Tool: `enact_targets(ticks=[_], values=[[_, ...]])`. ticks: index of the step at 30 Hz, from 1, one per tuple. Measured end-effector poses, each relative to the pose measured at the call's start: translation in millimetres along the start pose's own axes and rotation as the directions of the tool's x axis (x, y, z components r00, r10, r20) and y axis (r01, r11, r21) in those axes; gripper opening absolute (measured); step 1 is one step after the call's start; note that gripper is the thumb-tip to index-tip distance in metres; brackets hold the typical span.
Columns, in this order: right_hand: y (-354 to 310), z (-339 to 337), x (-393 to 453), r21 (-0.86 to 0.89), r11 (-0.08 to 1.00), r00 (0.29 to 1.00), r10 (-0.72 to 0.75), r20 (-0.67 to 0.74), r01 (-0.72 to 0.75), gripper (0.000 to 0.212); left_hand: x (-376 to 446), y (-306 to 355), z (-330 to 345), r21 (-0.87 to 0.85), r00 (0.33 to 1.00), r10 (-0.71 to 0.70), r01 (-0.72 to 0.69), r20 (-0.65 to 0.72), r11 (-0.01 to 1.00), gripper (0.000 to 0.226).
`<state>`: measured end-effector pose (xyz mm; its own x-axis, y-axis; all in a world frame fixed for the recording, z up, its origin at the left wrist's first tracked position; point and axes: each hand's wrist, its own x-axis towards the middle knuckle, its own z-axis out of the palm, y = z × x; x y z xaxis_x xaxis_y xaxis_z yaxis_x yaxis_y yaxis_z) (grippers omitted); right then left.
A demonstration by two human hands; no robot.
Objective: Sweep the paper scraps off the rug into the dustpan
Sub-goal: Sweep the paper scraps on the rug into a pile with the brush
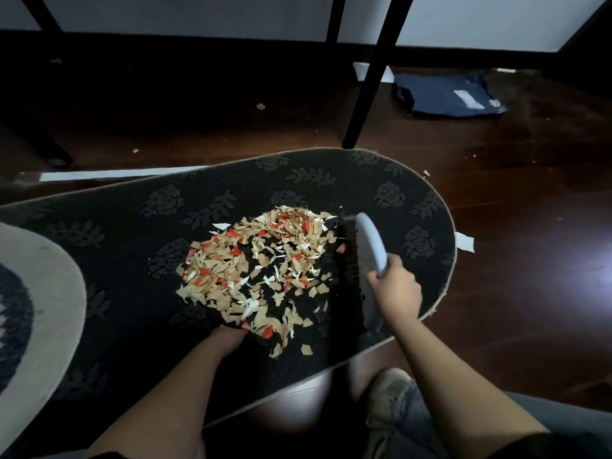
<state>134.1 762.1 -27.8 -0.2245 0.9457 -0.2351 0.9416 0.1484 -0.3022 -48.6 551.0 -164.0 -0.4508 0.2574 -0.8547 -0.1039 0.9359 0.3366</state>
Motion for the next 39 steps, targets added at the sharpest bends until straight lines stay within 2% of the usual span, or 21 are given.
enact_targets(ticks=[6,10,13,19,23,26,29,34,37,39], values=[[26,-5,12,-0.039,0.986,0.987,0.159,-0.008,-0.159,0.034,-4,-1,-1,0.039,1.000,-0.020,0.019,0.019,0.999,0.055],[8,14,5,-0.078,0.996,0.994,0.050,0.092,-0.043,0.037,-3,-6,-9,0.091,0.998,-0.053,0.051,0.025,0.995,0.063],[-7,23,-3,-0.057,0.998,0.990,-0.008,0.140,0.016,0.038,-7,0,-8,0.092,0.999,-0.023,0.019,0.043,0.996,0.057],[-9,9,-3,0.040,0.999,0.999,0.004,0.039,-0.006,0.036,-4,4,-7,0.024,0.998,-0.044,0.043,0.053,0.999,0.052],[5,-2,13,0.021,0.991,0.991,0.132,-0.033,-0.131,0.033,-10,4,-7,0.097,0.998,-0.049,0.046,0.031,0.994,0.054],[16,0,22,0.018,0.981,0.981,0.191,-0.027,-0.191,0.031,-14,4,-11,0.142,0.998,-0.062,0.057,0.031,0.988,0.051],[9,10,21,-0.003,0.988,0.988,0.155,0.019,-0.155,0.034,-16,6,-15,0.180,0.997,-0.068,0.062,0.030,0.982,0.050],[-18,27,2,-0.058,0.998,0.992,-0.023,0.120,0.030,0.039,-17,4,-20,0.224,0.997,-0.060,0.046,0.056,0.974,0.049],[-21,28,-9,-0.042,0.996,0.990,-0.074,0.118,0.080,0.040,-4,7,-21,0.347,0.999,0.001,-0.016,0.044,0.938,0.048],[-22,24,-11,0.011,0.998,0.994,-0.054,0.093,0.054,0.040,-39,37,-33,0.463,0.991,-0.006,-0.057,0.133,0.885,0.045]])
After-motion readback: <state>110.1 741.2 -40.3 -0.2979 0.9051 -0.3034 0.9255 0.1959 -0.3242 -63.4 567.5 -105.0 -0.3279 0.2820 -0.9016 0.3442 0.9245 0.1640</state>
